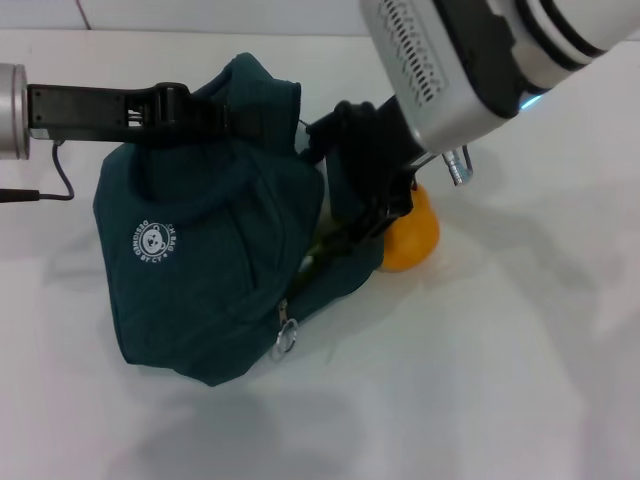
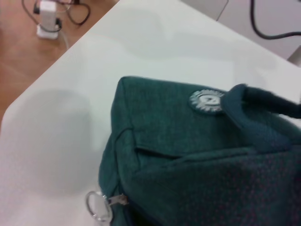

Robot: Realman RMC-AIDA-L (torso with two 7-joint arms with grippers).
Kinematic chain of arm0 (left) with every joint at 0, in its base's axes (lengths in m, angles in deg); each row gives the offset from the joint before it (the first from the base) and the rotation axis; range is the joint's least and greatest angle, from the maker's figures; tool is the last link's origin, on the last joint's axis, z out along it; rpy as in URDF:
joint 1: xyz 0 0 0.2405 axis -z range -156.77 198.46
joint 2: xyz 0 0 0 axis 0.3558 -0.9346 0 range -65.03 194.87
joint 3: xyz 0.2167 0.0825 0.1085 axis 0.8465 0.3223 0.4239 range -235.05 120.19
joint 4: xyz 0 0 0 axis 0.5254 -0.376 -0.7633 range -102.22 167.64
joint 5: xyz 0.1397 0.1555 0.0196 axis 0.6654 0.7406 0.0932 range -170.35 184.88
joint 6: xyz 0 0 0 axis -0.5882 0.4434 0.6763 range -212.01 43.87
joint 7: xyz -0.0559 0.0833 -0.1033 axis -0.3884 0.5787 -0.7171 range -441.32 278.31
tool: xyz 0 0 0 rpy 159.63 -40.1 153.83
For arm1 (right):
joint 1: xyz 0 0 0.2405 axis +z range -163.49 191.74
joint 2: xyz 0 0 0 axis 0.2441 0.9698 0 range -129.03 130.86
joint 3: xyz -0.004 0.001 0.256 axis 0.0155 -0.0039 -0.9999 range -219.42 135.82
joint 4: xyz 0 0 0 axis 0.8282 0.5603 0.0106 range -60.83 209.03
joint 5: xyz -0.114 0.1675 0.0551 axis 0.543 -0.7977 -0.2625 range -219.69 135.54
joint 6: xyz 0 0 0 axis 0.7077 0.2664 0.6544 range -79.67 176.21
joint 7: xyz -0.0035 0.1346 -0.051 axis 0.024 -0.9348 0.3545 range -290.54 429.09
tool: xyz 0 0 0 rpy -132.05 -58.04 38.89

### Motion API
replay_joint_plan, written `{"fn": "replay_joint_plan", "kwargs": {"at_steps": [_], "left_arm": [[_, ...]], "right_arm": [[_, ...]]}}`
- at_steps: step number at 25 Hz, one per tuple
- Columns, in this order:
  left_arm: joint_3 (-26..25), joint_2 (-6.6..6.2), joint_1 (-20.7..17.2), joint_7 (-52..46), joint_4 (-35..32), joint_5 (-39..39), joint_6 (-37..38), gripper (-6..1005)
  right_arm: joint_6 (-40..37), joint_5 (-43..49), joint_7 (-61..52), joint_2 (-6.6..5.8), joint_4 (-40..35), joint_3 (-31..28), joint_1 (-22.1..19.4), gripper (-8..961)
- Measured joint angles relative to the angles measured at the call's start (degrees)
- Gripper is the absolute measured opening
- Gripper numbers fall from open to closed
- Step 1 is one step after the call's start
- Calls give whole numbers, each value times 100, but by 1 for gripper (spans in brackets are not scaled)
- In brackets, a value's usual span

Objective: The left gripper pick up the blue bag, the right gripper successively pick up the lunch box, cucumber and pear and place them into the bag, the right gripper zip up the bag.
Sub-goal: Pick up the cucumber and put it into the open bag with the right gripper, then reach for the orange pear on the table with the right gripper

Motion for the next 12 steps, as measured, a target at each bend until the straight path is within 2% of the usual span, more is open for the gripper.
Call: {"fn": "replay_joint_plan", "kwargs": {"at_steps": [4,7,12], "left_arm": [[-6,-13,-6,0,0,0,-1,39],[-8,-21,-8,0,0,1,-1,39],[-18,-22,-8,-2,0,1,-18,39]], "right_arm": [[-14,-6,-10,-9,-80,-151,-113,771],[-125,-8,-28,-33,-452,-590,-530,826],[-190,-309,-29,-41,-954,-1643,-1449,825]]}}
